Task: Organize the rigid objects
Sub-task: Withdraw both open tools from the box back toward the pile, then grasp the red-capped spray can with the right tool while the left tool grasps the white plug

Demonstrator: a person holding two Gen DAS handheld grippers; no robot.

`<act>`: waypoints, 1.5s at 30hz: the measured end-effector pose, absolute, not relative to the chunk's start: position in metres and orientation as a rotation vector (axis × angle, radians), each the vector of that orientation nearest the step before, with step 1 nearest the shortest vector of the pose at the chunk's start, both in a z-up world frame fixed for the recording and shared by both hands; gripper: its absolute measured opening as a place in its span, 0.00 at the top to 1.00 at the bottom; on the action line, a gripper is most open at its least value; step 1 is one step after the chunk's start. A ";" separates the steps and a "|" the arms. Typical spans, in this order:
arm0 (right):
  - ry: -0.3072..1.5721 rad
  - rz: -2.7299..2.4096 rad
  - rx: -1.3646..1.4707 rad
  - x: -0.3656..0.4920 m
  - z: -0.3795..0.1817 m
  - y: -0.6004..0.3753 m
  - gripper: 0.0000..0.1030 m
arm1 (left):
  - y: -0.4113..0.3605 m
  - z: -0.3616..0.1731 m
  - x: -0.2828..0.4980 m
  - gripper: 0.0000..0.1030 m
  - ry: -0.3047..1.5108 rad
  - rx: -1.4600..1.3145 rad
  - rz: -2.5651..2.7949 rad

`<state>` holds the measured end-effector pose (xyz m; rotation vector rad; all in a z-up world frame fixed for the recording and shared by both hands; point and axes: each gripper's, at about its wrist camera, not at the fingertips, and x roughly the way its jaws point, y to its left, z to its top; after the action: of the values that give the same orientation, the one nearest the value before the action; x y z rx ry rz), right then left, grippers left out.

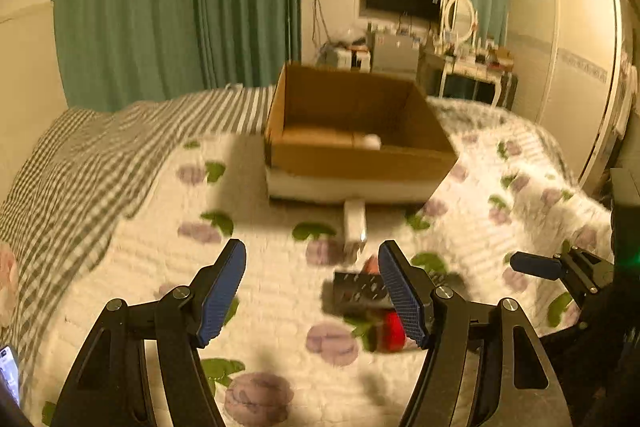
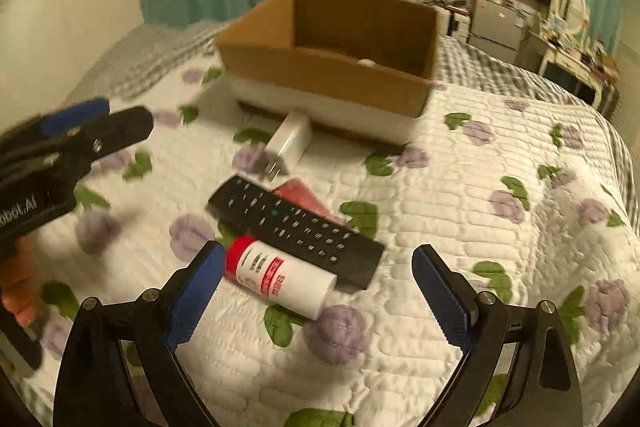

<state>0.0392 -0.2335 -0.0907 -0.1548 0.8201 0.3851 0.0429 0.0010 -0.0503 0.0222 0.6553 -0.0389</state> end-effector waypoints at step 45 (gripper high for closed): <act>0.836 0.627 -0.278 0.043 -0.117 -0.197 0.65 | 0.033 -0.084 0.060 0.30 0.812 -0.054 0.107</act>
<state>0.0435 -0.1972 -0.1168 -0.2780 0.8362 0.6273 0.0605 0.0334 -0.0843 -0.0542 0.8124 0.1072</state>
